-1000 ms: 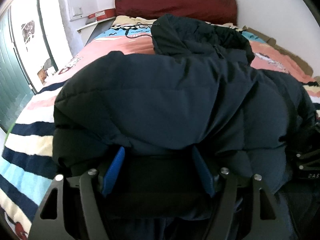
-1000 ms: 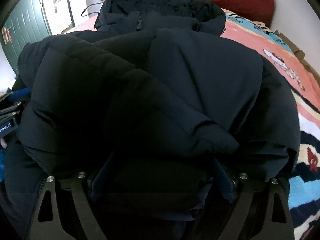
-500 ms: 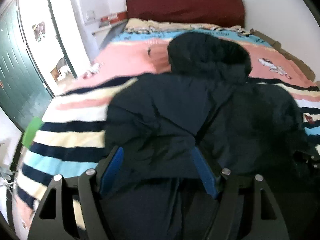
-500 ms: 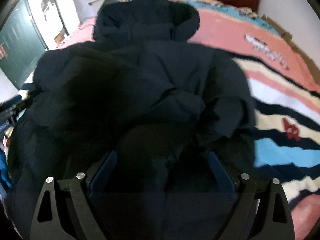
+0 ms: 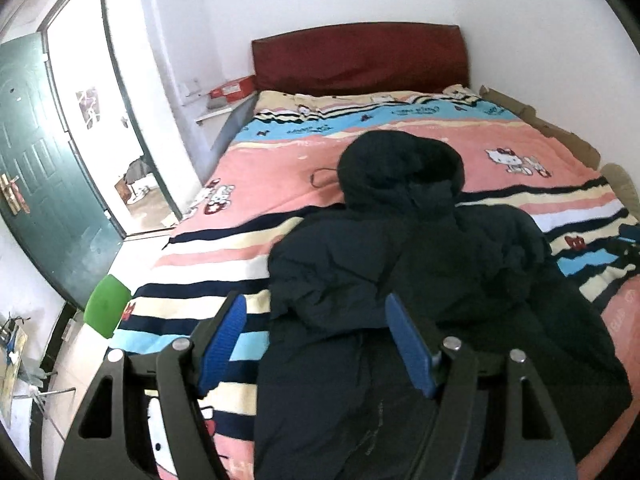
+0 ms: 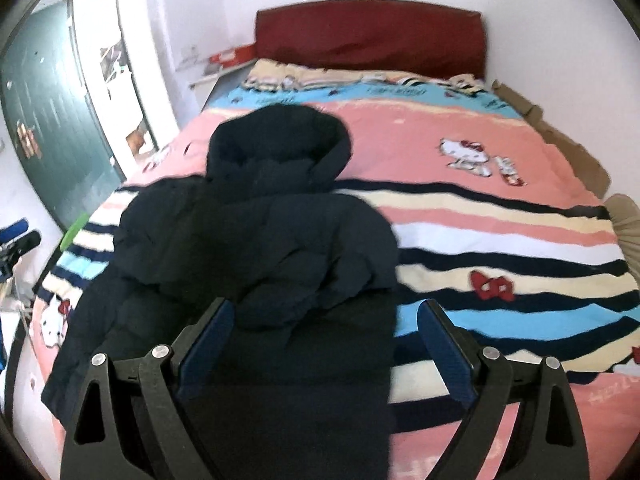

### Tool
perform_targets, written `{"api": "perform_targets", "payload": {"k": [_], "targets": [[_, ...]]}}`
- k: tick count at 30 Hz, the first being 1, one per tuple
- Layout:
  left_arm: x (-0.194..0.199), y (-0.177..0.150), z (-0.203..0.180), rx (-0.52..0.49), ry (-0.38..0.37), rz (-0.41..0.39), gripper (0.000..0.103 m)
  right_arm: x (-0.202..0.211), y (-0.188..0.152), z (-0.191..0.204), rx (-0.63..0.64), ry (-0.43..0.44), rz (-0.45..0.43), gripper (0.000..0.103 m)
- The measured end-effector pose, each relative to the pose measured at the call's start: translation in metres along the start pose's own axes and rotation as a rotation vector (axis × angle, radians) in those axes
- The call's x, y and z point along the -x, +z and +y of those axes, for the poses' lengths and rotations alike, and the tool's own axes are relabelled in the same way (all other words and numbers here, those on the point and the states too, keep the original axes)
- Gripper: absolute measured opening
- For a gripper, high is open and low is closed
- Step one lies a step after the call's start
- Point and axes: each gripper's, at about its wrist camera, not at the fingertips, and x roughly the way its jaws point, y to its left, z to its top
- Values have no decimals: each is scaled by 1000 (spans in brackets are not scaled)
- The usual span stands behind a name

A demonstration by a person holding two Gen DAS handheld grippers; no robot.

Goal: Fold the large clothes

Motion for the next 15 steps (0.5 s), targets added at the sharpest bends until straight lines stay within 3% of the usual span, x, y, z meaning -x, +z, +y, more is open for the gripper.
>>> {"api": "perform_targets", "payload": {"k": [8,15], "targets": [[21,6,11,41,-43,-29,71,18,2,-22,-46,15,-59,92],[12,22,10,41,-105,-56,71,10,9,-26,-43,13,-69,93]]}}
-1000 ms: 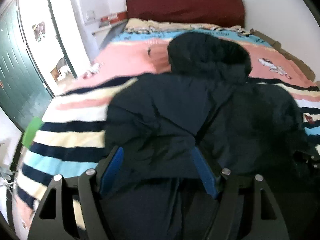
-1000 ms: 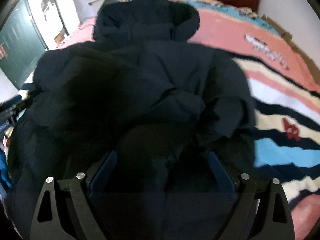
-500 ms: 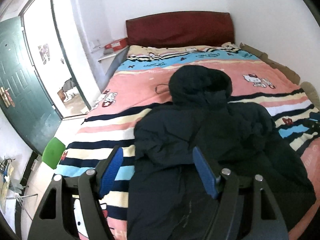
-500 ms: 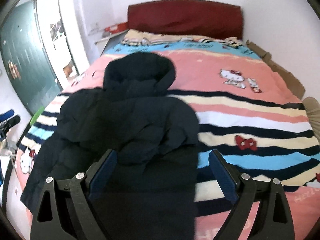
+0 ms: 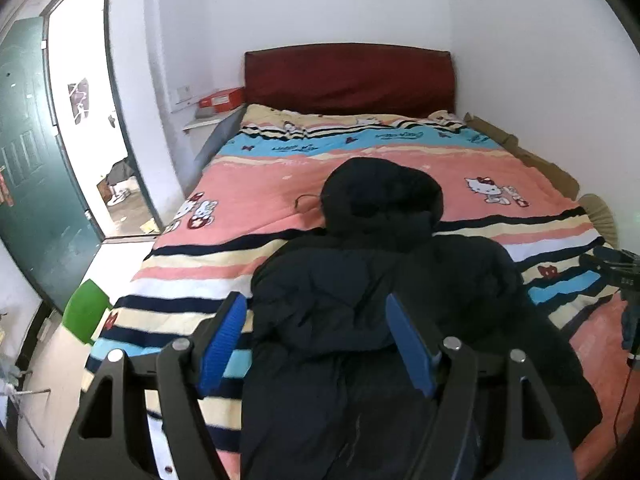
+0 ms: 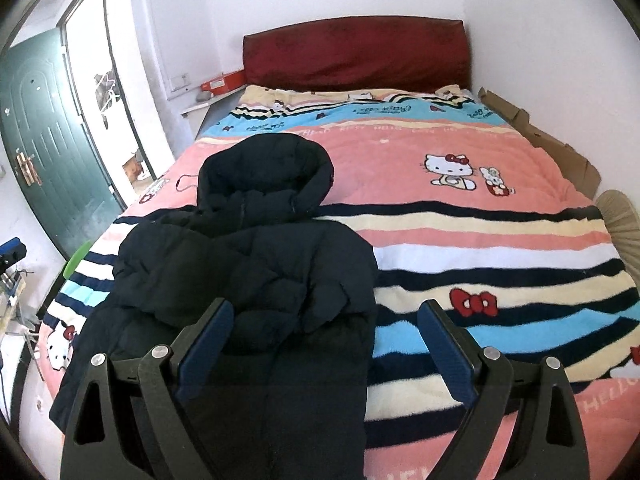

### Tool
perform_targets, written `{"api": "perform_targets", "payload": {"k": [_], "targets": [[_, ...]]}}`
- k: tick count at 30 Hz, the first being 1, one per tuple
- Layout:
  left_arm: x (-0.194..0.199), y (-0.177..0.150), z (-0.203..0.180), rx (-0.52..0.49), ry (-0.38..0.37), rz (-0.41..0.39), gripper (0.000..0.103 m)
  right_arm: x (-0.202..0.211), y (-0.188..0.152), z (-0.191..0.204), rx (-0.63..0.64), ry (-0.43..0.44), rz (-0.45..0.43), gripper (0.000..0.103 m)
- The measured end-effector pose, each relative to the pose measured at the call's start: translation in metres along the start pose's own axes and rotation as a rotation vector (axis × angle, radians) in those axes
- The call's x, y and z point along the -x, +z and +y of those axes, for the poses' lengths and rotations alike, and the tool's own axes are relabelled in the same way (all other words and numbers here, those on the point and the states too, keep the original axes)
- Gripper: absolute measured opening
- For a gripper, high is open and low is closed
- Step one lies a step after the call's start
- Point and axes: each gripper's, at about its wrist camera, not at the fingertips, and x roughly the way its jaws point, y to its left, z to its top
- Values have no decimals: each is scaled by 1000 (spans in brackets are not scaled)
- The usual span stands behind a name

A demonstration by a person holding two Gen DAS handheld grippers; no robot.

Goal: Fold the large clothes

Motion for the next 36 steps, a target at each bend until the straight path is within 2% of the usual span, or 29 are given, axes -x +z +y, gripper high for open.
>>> {"api": "perform_targets", "payload": {"k": [5,9,12,15,20,23,28,31,36], "targets": [[-35,27,8,19,-61,11,71,-21,23,2,20,2,1,93],[-90,67,20,63,-130,29,71,-50,56,-1,21,27,-6,95],[-146,100,28,84,-189,44,71,-84,91,-8,9,48,-11,96],[-223,133,32,99,-261,72,71,-127,130,-15,8,51,-28,96],[-327,165,42,193,-355,144,71,-206,180,-23,-35,100,-16,96],[-383,184,36,205,-411,173,71,-243,200,-23,-41,121,0,96],[-461,201,23,195,-449,264,71,-304,223,-22,-21,147,71,97],[-499,207,23,250,-476,288,71,-342,231,-22,-33,179,111,97],[-542,200,9,256,-525,379,71,-400,237,-16,-45,189,172,98]]}}
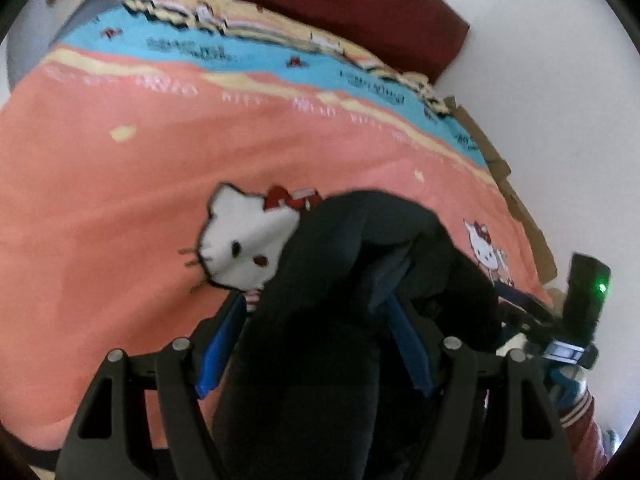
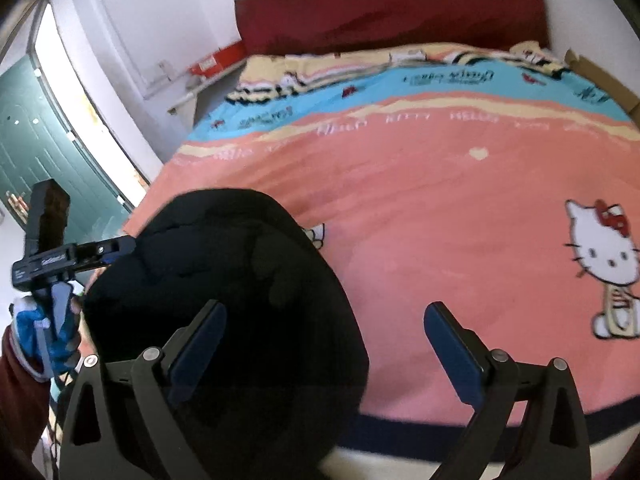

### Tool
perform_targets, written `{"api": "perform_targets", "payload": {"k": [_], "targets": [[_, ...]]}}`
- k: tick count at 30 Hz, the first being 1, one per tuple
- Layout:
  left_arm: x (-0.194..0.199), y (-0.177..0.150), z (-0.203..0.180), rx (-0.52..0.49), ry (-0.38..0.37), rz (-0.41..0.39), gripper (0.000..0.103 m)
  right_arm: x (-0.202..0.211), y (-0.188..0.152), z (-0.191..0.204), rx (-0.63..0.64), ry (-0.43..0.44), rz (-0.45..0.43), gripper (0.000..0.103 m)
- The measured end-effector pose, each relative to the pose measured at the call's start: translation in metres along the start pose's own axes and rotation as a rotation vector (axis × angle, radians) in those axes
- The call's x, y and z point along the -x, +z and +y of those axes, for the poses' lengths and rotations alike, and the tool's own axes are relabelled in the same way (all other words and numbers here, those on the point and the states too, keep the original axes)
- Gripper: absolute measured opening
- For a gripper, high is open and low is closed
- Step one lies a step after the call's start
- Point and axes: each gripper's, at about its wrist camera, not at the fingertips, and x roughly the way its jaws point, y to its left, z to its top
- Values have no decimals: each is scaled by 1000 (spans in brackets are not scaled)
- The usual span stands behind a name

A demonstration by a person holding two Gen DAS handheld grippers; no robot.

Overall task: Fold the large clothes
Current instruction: 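Grasp the hood with both tools and lift it off the bed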

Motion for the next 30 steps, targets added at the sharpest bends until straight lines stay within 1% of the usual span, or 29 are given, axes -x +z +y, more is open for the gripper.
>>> {"api": "perform_targets", "payload": {"k": [2,4,5,6,7,8,9,10,11,12,13,14,16,19,20,23,25,28,30], "targets": [[-8,0,1,19,-27,17,71,-22,4,4,15,-10,31,98],[-15,-3,1,45,-26,33,71,-42,8,9,20,-16,57,98],[-18,-5,0,45,-23,37,71,-49,9,10,20,-24,69,98],[-19,-7,-1,39,-11,43,69,-56,9,12,19,-33,87,96],[-21,-10,-3,32,16,49,68,-62,8,13,16,-44,110,92],[-20,-13,-4,32,31,50,64,-67,5,15,14,-44,138,73],[-18,-18,-6,38,39,50,47,-70,2,17,13,-43,160,55],[-16,-23,-8,36,42,49,34,-69,1,19,15,-52,172,46],[-11,-29,-10,26,40,42,31,-66,-2,21,27,-66,175,26],[-2,-37,-15,3,38,26,25,-57,-7,24,34,-65,169,21],[7,-45,-19,-15,35,10,21,-45,-11,26,35,-51,152,19],[17,-54,-24,-31,29,-7,20,-32,-16,29,44,-41,132,17],[49,-79,-38,-71,10,-47,17,-3,-28,38,74,-26,97,16],[95,-115,-59,-134,-23,-99,16,63,-63,58,149,24,17,15],[116,-133,-67,-160,-33,-123,16,78,-72,61,162,37,-2,15],[157,-170,-87,-238,-48,-172,16,141,-113,77,229,86,-89,14],[187,-201,-98,-297,-61,-213,16,175,-140,85,251,121,-143,14],[216,-241,-105,-369,-43,-265,16,206,-176,98,286,153,-207,15],[228,-267,-102,-386,-43,-289,16,218,-199,108,303,162,-238,15]]}}
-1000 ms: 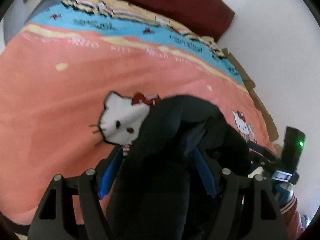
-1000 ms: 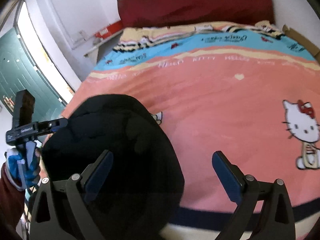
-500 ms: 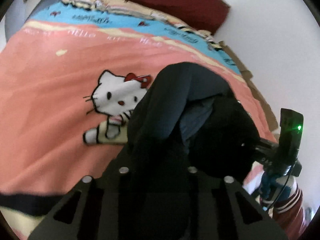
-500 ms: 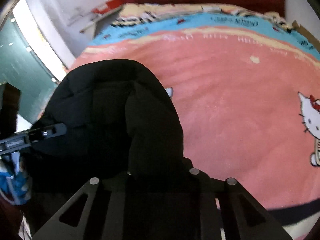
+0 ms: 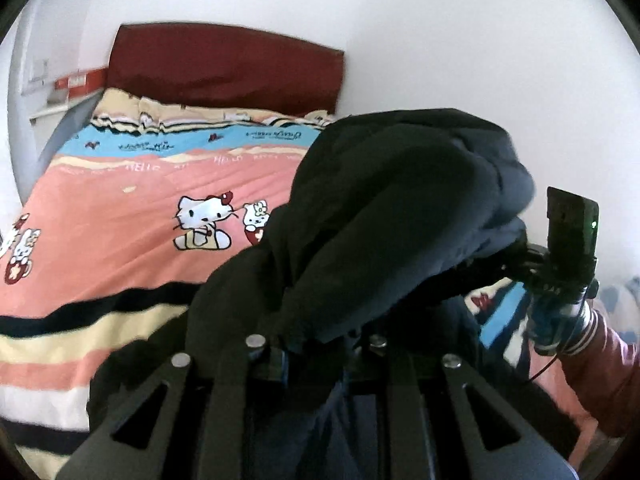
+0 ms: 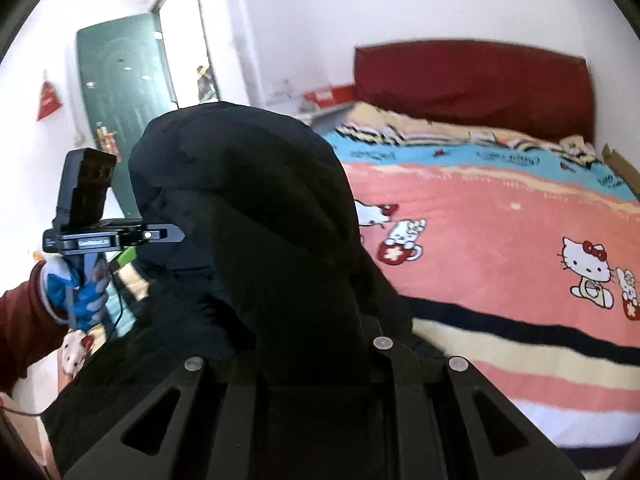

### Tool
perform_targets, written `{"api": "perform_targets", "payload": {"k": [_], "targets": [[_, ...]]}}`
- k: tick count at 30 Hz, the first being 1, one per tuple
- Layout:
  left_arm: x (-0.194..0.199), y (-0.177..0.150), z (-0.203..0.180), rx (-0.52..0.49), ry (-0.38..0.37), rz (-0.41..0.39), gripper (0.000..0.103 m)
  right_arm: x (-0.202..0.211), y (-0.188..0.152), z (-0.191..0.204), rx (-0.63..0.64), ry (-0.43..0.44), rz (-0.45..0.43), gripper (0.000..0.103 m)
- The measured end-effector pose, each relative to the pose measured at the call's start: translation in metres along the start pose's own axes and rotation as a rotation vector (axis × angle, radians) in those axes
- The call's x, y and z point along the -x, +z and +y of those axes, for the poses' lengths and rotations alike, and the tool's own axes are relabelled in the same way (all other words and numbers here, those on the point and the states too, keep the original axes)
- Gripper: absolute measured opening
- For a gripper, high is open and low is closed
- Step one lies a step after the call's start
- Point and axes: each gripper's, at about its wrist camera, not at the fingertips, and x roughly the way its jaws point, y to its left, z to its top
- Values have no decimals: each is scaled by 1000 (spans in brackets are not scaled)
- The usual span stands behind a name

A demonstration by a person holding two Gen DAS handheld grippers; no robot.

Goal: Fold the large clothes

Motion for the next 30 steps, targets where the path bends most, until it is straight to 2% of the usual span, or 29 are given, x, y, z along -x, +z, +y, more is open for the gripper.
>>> {"api": "perform_targets", "payload": {"k": [3,6,9,13,17,20,25,26,30], "targets": [[18,-34,-5,12,-5,-8,15,14,-25,20,10,2,-21,15],[26,-71,-13,1,4,14,15,22,-53,27,-50,20,-27,15],[28,-106,-28,-78,48,66,15,28,-79,35,-90,31,3,15],[16,-131,-33,-78,69,83,14,20,-103,41,-94,17,58,15],[-4,-139,-29,-72,80,96,14,-5,-119,24,-129,12,122,16],[-11,-141,-24,-49,81,114,14,-15,-119,12,-165,29,130,16],[-15,-136,-22,-57,100,156,15,-14,-111,19,-133,-4,148,16],[-14,-135,-23,-56,101,161,15,-9,-114,25,-125,-9,153,19],[-15,-132,-20,-35,100,180,15,-2,-106,32,-98,-32,169,20]]}}
